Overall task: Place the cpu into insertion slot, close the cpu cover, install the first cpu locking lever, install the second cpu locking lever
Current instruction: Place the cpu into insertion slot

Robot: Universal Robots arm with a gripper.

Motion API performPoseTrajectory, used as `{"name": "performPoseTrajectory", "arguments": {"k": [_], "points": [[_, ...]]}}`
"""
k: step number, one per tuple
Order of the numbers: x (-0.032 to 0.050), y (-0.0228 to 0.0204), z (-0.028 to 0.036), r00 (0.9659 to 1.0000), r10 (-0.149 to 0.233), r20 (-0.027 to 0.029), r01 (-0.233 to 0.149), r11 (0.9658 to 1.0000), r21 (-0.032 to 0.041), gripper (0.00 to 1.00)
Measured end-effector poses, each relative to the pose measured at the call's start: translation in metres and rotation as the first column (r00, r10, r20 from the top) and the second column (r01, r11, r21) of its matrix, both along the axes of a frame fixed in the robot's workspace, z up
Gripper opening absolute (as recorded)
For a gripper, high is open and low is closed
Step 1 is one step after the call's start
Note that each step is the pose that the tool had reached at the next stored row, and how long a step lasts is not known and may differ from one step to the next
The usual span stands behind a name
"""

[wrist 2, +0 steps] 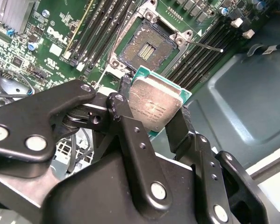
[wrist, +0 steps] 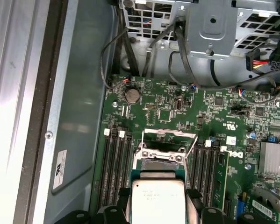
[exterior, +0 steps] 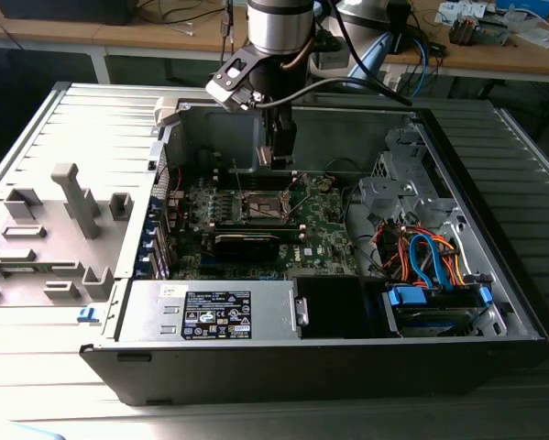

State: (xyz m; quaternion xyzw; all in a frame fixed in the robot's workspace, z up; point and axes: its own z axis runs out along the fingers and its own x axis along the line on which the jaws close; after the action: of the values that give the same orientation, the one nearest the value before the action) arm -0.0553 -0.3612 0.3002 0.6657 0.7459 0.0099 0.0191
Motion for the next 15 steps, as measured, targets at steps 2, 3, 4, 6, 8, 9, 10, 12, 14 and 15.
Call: {"name": "performPoseTrajectory", "arguments": {"k": [2, 3, 4, 6, 8, 9, 10, 12, 14, 15], "points": [[0.0000, 0.0000, -0.0004, 0.9999, -0.013, 0.0000, 0.013, 0.9999, -0.0002, 0.55], [0.0000, 0.0000, -0.0006, 0.9999, -0.017, 0.0000, 0.017, 0.9999, -0.0003, 0.55], [0.0000, 0.0000, -0.0008, 0.9997, -0.024, 0.0000, 0.024, 0.9997, -0.0003, 0.55], [0.0000, 0.0000, -0.0013, 0.9994, -0.034, 0.0001, 0.034, 0.9994, -0.0004, 0.55], [0.0000, 0.0000, -0.0018, 0.9988, -0.049, 0.0000, 0.049, 0.9988, -0.0007, 0.55], [0.0000, 0.0000, -0.0020, 0.9986, -0.053, 0.0000, 0.053, 0.9986, -0.0008, 0.55], [0.0000, 0.0000, -0.0022, 0.9983, -0.058, 0.0000, 0.058, 0.9983, -0.0009, 0.55], [0.0000, 0.0000, -0.0034, 0.9970, -0.078, 0.0000, 0.078, 0.9970, -0.0013, 0.55], [-0.0002, 0.0000, -0.0072, 0.9970, -0.078, 0.0001, 0.078, 0.9970, -0.0013, 0.55], [-0.0002, 0.0000, -0.0075, 0.9970, -0.078, 0.0001, 0.078, 0.9970, -0.0012, 0.55]]}}
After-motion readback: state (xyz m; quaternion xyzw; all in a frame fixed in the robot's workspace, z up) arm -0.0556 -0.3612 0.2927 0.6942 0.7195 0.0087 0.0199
